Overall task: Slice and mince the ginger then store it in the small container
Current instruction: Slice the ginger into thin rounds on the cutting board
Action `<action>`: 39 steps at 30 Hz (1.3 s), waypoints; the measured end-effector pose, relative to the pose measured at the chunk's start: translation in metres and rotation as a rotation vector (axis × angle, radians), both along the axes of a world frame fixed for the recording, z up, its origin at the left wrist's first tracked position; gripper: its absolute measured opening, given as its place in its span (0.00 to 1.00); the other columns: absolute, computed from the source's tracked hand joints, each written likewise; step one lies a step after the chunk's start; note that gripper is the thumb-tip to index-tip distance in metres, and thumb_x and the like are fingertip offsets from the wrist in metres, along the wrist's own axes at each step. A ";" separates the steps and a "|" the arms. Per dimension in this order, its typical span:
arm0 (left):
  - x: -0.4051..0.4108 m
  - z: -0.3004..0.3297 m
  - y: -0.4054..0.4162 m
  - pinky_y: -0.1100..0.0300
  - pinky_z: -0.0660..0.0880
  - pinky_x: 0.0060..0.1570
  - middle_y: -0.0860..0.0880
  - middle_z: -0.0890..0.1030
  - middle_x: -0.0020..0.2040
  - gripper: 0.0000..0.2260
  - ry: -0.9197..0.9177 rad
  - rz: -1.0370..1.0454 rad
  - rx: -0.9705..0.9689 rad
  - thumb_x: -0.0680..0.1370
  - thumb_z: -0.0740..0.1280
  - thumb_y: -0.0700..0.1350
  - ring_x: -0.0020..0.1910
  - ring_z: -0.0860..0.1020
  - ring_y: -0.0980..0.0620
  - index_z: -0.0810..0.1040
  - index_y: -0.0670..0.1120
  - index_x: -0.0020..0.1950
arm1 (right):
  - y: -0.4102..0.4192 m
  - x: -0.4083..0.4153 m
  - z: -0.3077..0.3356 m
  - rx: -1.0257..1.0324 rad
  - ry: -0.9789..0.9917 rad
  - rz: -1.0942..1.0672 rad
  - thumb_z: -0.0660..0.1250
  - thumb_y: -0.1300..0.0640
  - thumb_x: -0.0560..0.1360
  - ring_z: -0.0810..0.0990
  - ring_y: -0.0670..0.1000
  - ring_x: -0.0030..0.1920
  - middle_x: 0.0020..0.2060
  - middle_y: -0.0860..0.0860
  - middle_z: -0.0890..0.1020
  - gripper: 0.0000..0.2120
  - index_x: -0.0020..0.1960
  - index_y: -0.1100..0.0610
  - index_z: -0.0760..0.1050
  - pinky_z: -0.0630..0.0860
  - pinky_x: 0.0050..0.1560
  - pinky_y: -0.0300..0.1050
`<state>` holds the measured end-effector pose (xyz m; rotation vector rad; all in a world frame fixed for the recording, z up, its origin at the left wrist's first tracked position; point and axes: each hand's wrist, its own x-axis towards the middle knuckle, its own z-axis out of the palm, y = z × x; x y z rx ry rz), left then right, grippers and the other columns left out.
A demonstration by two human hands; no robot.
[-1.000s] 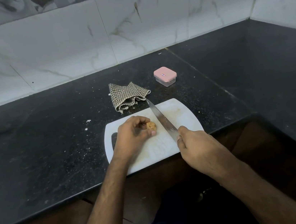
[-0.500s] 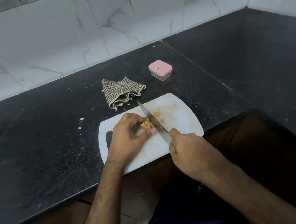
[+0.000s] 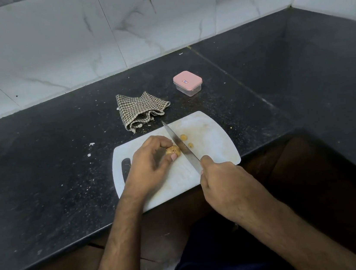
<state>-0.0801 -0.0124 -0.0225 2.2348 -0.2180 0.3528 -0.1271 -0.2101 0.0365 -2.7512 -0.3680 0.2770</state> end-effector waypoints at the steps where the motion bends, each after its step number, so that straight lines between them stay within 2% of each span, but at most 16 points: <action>1: 0.001 0.000 0.000 0.57 0.76 0.59 0.56 0.82 0.53 0.08 -0.001 -0.015 0.026 0.78 0.74 0.41 0.56 0.80 0.54 0.81 0.48 0.55 | 0.000 -0.001 0.001 -0.008 0.004 0.000 0.55 0.53 0.84 0.80 0.50 0.46 0.44 0.49 0.77 0.08 0.61 0.52 0.66 0.81 0.46 0.49; 6: 0.001 0.000 0.000 0.57 0.76 0.56 0.55 0.80 0.53 0.10 -0.021 -0.026 0.104 0.78 0.74 0.41 0.53 0.79 0.56 0.82 0.49 0.58 | 0.001 -0.005 0.003 -0.008 0.023 0.003 0.56 0.53 0.83 0.80 0.50 0.46 0.44 0.49 0.77 0.08 0.62 0.51 0.65 0.80 0.44 0.48; 10: 0.000 0.001 -0.001 0.59 0.76 0.53 0.55 0.78 0.50 0.10 -0.031 -0.015 0.123 0.78 0.74 0.43 0.50 0.78 0.57 0.83 0.49 0.58 | 0.002 -0.008 0.004 0.005 0.068 -0.004 0.57 0.53 0.83 0.80 0.51 0.49 0.48 0.50 0.78 0.10 0.63 0.52 0.65 0.81 0.46 0.48; 17: 0.000 -0.001 -0.003 0.55 0.76 0.50 0.53 0.77 0.47 0.09 -0.056 -0.018 0.145 0.77 0.74 0.42 0.47 0.78 0.54 0.83 0.47 0.58 | 0.000 -0.007 0.007 0.065 0.069 0.024 0.56 0.56 0.82 0.79 0.51 0.44 0.40 0.49 0.73 0.02 0.54 0.52 0.63 0.78 0.40 0.48; 21: 0.002 -0.003 -0.003 0.50 0.77 0.49 0.52 0.77 0.46 0.08 -0.070 -0.019 0.139 0.77 0.75 0.42 0.46 0.78 0.51 0.84 0.47 0.56 | 0.003 -0.003 0.010 0.064 0.110 0.030 0.56 0.57 0.82 0.77 0.52 0.44 0.40 0.50 0.72 0.04 0.53 0.52 0.61 0.72 0.37 0.47; 24: 0.005 -0.005 -0.003 0.46 0.78 0.49 0.50 0.78 0.46 0.08 -0.056 -0.028 0.114 0.76 0.75 0.41 0.47 0.79 0.50 0.84 0.47 0.55 | 0.005 0.003 0.010 0.033 0.132 0.019 0.57 0.59 0.80 0.73 0.50 0.39 0.39 0.51 0.71 0.06 0.54 0.53 0.60 0.69 0.34 0.45; 29: 0.003 -0.003 -0.003 0.48 0.78 0.49 0.51 0.78 0.46 0.09 -0.049 -0.028 0.091 0.76 0.76 0.41 0.46 0.79 0.51 0.84 0.47 0.55 | 0.012 0.007 0.009 0.011 0.118 0.013 0.57 0.59 0.81 0.68 0.46 0.34 0.37 0.49 0.67 0.06 0.58 0.54 0.63 0.65 0.30 0.42; 34: 0.004 -0.002 -0.002 0.52 0.77 0.50 0.51 0.79 0.47 0.10 -0.039 -0.027 0.072 0.75 0.77 0.40 0.47 0.80 0.52 0.84 0.49 0.55 | 0.015 0.019 0.004 0.039 0.160 0.022 0.54 0.59 0.81 0.69 0.48 0.33 0.36 0.50 0.69 0.08 0.59 0.56 0.65 0.63 0.28 0.42; 39: 0.004 -0.002 -0.004 0.50 0.79 0.53 0.52 0.81 0.48 0.10 0.003 0.003 0.021 0.74 0.78 0.41 0.49 0.81 0.52 0.84 0.50 0.53 | 0.016 0.027 -0.004 0.038 0.184 0.008 0.53 0.59 0.82 0.70 0.49 0.33 0.38 0.51 0.71 0.10 0.62 0.56 0.66 0.66 0.28 0.44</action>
